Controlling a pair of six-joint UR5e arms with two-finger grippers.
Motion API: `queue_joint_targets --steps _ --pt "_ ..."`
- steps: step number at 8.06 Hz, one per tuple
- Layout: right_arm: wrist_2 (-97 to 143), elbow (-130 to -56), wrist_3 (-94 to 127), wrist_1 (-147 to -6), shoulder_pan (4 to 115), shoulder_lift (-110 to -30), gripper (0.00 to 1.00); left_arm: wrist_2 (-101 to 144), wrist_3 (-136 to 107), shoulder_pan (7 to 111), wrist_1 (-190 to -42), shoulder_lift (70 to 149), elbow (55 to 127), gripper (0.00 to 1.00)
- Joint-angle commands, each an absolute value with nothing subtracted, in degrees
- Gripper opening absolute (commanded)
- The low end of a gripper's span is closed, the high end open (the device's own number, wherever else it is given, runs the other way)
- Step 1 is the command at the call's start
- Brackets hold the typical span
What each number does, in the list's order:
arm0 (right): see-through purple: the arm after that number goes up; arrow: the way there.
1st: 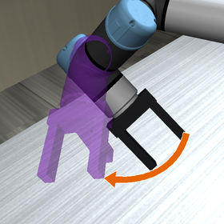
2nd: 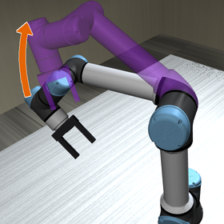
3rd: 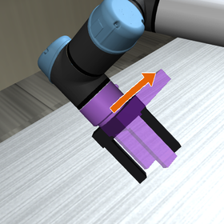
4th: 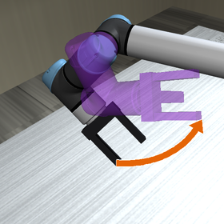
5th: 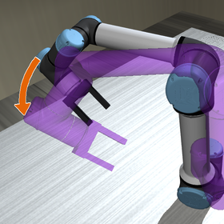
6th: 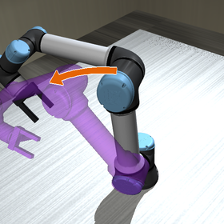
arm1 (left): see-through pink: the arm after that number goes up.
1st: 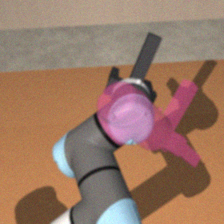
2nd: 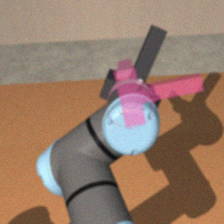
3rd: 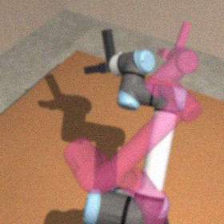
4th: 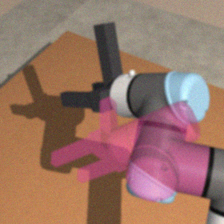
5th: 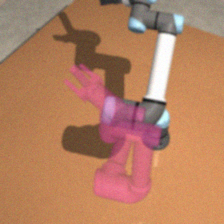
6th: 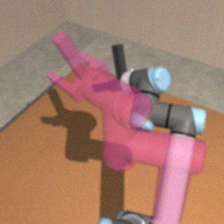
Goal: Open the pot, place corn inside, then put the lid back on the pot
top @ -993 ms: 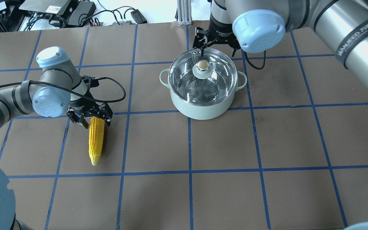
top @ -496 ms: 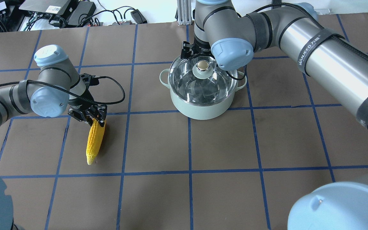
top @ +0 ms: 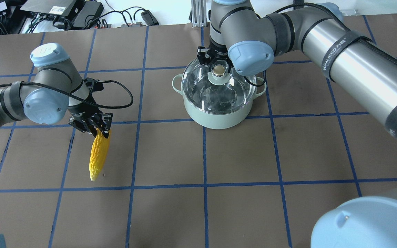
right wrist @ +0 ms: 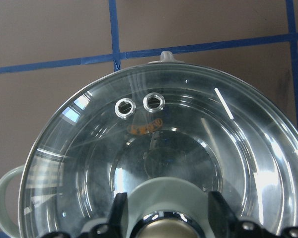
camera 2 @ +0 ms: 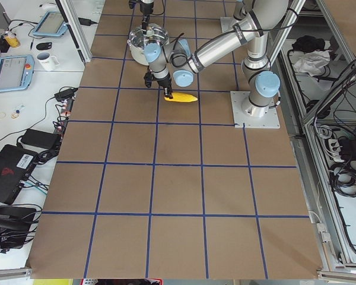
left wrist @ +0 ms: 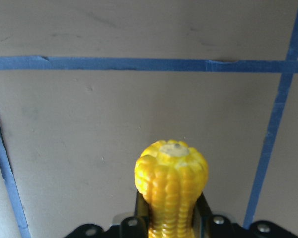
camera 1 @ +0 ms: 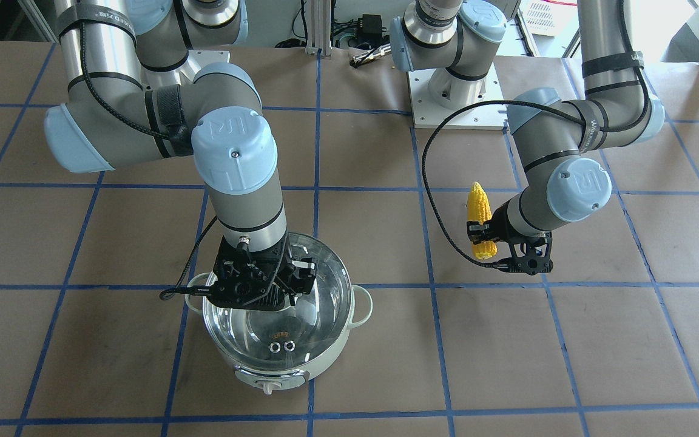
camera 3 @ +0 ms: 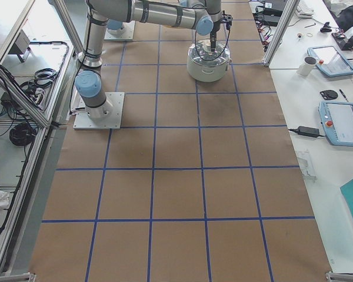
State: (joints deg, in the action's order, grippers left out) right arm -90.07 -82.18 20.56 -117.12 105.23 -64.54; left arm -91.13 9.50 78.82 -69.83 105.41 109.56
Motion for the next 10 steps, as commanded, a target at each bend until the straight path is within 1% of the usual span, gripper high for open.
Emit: queue_joint_targets --steps 1,3,4,5,7,8,9,10 --pt "-90.1 -82.2 20.0 -116.9 105.2 -64.5 0.45 -91.1 6.3 79.0 -72.4 103.6 109.3 0.0" --pt "-90.2 -81.3 19.9 -116.4 105.2 -65.0 0.4 -91.2 6.7 79.0 -72.4 103.7 109.3 0.0" --pt "-90.2 -81.1 19.8 -114.9 105.1 -66.2 0.34 -91.1 6.5 79.0 -72.6 103.7 109.3 0.0" --pt "-90.2 -81.0 19.8 -112.8 105.1 -67.6 0.32 -90.9 7.2 79.2 -72.6 103.4 109.3 0.0" --pt "-89.6 -81.0 16.2 -106.4 104.0 -74.2 0.32 -90.3 7.2 79.6 -75.6 102.1 108.8 0.0" --pt "-90.0 -81.6 15.0 -102.4 102.2 -77.7 0.32 -90.0 6.9 81.4 -76.4 101.7 107.0 0.0" --pt "-90.1 -82.1 11.4 -97.8 100.7 -81.3 0.34 -88.6 6.1 84.6 -79.2 101.3 102.9 0.0" --pt "-89.7 -83.9 6.0 -93.9 99.9 -84.6 0.34 -88.4 3.5 87.2 -84.9 101.9 98.0 0.0"
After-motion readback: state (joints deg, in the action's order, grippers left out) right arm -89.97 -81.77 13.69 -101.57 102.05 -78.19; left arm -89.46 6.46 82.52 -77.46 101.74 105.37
